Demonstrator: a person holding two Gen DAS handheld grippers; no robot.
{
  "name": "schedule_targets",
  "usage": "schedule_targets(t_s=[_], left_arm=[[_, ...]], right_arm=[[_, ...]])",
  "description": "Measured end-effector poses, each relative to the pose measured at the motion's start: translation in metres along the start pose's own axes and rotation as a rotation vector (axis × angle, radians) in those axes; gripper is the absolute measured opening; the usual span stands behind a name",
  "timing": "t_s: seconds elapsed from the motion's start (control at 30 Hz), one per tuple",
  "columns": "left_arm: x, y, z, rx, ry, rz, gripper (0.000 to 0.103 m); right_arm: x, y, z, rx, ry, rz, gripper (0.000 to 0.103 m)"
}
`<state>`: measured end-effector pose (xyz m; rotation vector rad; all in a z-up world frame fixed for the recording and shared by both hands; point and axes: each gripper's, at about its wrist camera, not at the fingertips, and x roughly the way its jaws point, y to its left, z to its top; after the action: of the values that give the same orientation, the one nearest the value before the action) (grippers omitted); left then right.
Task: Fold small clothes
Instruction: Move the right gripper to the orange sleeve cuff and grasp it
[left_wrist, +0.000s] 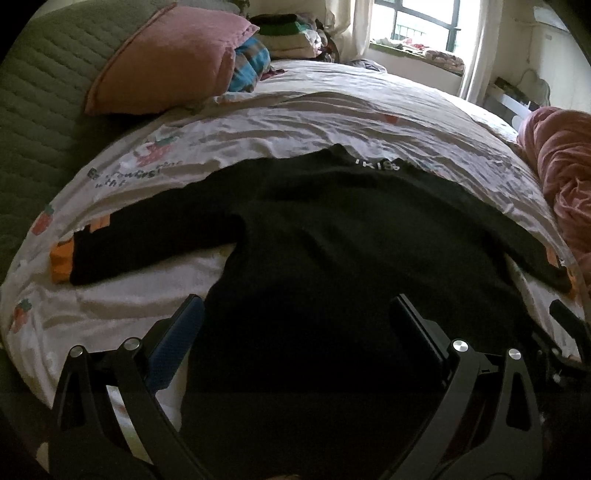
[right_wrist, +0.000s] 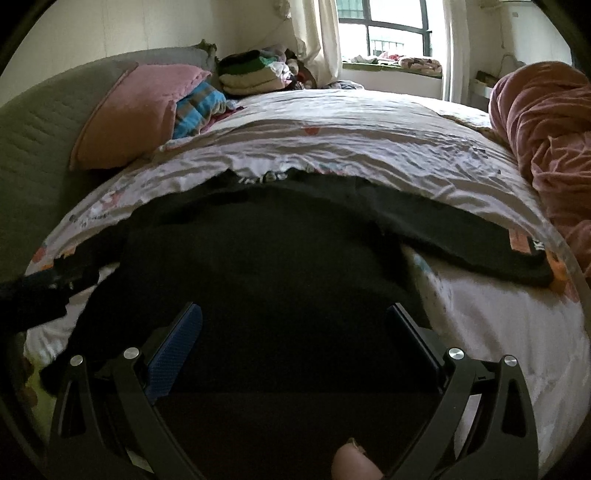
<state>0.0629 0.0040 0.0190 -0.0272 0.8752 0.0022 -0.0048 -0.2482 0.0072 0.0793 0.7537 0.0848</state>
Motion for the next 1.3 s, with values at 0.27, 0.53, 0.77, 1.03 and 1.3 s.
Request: schedule_targets(t_s=[0.27, 0.53, 0.77, 1.03, 1.3], left_arm=[[0.004, -0.006, 0.020, -0.003, -0.007, -0.005, 0.094], [0.012, -0.026, 0.054, 0.019, -0.024, -0.010, 0.094], [0.030, -0.047, 0.072, 0.046, -0.019, 0.002, 0.094], [0.057, -0.062, 0.081, 0.046, 0.004, -0.053, 0.094], [0.081, -0.066, 0.076, 0.039, 0.043, -0.056, 0.094]], right_arm=[[0.012, -0.005, 0.031, 0.010, -0.034, -0.003, 0.099], [0.020, -0.023, 0.055, 0.041, -0.063, -0.033, 0.099], [0.029, -0.054, 0.065, 0.101, -0.071, -0.091, 0.099], [0.044, -0.109, 0.067, 0.205, -0.062, -0.182, 0.099], [0.050, -0.161, 0.056, 0.306, -0.047, -0.251, 0.099]])
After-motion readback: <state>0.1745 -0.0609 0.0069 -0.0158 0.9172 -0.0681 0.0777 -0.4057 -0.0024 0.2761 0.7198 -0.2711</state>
